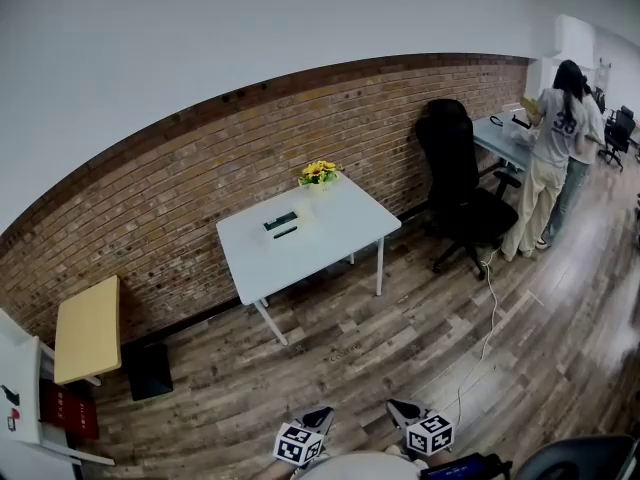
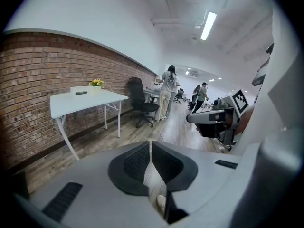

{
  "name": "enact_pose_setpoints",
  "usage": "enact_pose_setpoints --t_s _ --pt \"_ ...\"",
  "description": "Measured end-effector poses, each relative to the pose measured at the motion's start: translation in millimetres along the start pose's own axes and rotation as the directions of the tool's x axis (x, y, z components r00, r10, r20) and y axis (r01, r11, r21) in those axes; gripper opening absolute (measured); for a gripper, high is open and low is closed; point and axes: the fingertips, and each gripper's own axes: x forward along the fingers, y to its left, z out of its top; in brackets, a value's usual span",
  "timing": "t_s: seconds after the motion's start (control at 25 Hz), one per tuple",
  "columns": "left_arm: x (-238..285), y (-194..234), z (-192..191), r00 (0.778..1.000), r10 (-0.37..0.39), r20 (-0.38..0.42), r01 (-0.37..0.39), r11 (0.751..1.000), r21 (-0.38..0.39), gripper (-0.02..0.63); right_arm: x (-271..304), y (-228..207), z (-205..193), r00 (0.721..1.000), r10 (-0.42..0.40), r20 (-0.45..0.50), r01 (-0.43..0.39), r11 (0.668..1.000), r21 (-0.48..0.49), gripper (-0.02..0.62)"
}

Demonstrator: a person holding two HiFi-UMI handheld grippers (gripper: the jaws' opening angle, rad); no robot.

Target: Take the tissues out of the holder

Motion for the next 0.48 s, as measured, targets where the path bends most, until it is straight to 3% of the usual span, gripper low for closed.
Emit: enact_pose_setpoints --t_s 0.48 --pt "20 -11 6 1.0 0.01 -0.009 -0.01 1.0 -0.009 0.023 -5 -26 4 1.0 -0.004 -0.025 0.003 1.0 -0.012 0.006"
